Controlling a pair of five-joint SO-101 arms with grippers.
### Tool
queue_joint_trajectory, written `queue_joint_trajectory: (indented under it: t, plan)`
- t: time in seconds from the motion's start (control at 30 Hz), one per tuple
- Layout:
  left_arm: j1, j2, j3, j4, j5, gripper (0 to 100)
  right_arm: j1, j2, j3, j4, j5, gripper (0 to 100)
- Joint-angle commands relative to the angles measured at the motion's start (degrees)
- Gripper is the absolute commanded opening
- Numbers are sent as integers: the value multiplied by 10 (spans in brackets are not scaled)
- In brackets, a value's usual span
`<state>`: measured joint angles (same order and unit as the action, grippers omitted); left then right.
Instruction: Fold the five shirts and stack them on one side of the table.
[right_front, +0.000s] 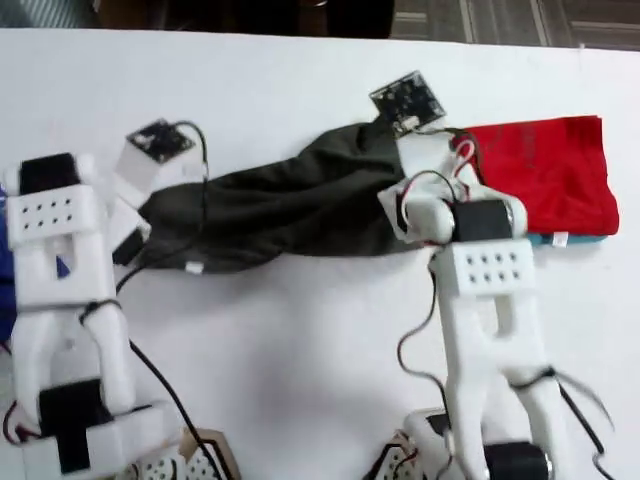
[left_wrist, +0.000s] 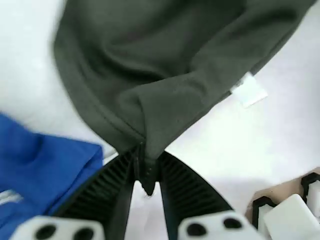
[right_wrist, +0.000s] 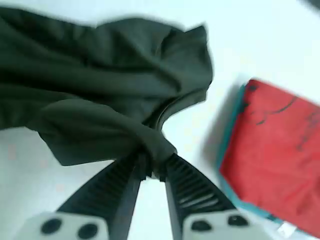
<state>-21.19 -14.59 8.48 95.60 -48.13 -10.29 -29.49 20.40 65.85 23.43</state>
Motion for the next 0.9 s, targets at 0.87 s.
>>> queue_joint_trajectory:
  t: [0.87]
  plan:
    - [6,-328,85,-1,92,24,26,-399,-45,-24,2,19]
